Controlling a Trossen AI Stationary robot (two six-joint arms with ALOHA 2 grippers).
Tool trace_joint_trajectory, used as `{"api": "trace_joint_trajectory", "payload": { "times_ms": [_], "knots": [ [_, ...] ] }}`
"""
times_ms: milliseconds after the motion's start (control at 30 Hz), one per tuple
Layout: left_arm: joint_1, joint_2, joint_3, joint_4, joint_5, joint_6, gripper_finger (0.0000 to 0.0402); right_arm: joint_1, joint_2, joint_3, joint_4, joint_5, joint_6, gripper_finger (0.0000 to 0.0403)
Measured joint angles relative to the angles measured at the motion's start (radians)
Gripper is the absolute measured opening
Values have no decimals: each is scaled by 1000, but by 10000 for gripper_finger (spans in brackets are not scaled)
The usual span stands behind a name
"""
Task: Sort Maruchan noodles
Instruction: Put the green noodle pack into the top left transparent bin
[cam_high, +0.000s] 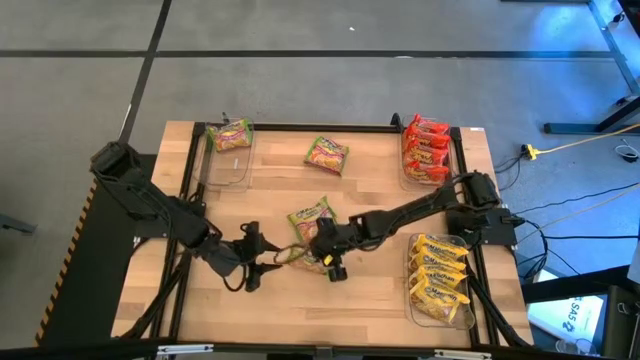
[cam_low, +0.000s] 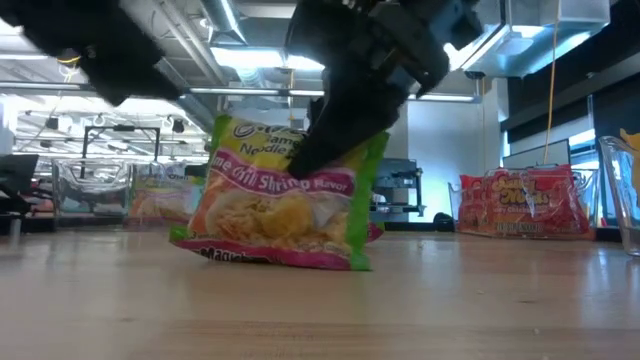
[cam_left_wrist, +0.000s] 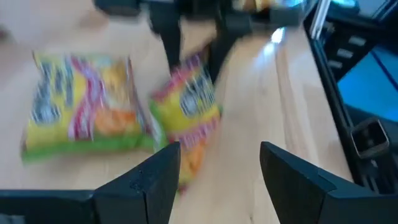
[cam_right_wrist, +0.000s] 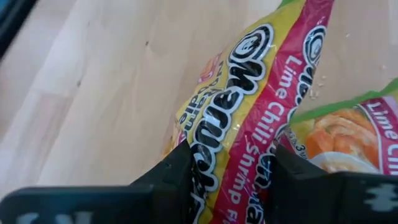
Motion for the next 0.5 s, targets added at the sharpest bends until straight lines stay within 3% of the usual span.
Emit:
{"api": "trace_joint_trajectory", "payload": {
  "times_ms": [133,267,500],
  "knots": [
    [40,9,0,101,-4,137,214,31,-2,0,-11,81,-19,110],
    [104,23,0,147,30,231,214,36,-2,0,-8,95,-25,110],
    [224,49,2,236,168,369,214,36,-2,0,-7,112,-21,110]
  ]
}}
